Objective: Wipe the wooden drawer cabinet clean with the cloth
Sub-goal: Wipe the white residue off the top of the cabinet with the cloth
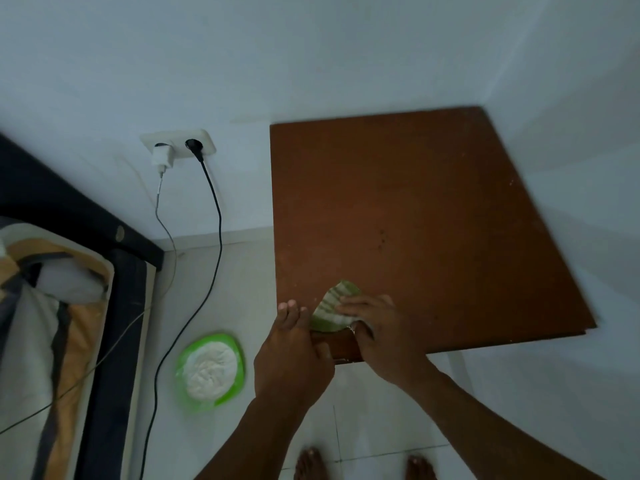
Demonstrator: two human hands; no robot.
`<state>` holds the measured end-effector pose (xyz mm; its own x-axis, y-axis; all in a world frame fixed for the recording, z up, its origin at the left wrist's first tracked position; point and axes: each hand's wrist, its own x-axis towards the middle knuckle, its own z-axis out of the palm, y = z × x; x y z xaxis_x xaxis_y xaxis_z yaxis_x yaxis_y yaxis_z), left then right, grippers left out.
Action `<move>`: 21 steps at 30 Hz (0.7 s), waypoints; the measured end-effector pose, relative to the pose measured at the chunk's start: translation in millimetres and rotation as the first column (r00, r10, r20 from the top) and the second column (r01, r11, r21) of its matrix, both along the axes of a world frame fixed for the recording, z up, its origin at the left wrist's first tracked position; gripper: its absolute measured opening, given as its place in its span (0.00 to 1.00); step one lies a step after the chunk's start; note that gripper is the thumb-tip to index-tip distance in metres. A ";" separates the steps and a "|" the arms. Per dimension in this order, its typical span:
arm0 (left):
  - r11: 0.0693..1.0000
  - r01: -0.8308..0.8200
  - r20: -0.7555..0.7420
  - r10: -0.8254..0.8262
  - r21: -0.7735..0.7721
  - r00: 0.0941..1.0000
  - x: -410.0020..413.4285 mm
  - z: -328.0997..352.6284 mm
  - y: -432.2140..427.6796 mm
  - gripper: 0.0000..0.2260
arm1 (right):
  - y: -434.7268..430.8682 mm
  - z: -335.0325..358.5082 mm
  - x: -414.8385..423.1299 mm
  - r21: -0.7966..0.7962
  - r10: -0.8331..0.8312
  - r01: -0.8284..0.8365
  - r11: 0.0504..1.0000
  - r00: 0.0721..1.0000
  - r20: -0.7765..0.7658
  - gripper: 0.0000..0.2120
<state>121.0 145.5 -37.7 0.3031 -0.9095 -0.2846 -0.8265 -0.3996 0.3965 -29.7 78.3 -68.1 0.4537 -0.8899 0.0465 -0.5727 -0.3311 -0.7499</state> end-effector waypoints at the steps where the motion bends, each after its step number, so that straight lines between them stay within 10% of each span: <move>1: 1.000 0.010 -0.004 -0.010 -0.010 1.000 1.3 -1.1 2.2 0.28 | -2.3 7.1 -1.4 0.012 -0.035 0.035 0.999 0.999 0.027 0.21; 7: 0.997 0.035 -0.041 -0.039 -0.073 0.998 6.1 -11.6 10.0 0.30 | -83.6 38.8 -33.9 0.135 -0.270 0.260 0.956 0.961 0.056 0.18; 14: 0.984 0.076 -0.108 -0.094 -0.162 0.990 20.3 -20.4 35.9 0.30 | -115.2 0.1 -12.9 -0.009 0.001 -0.003 1.000 0.975 -0.221 0.19; 21: 0.985 0.070 -0.145 -0.093 -0.158 0.985 30.3 -19.8 38.2 0.30 | -29.9 -0.6 -1.3 0.001 0.215 -0.217 0.976 0.969 -0.121 0.21</move>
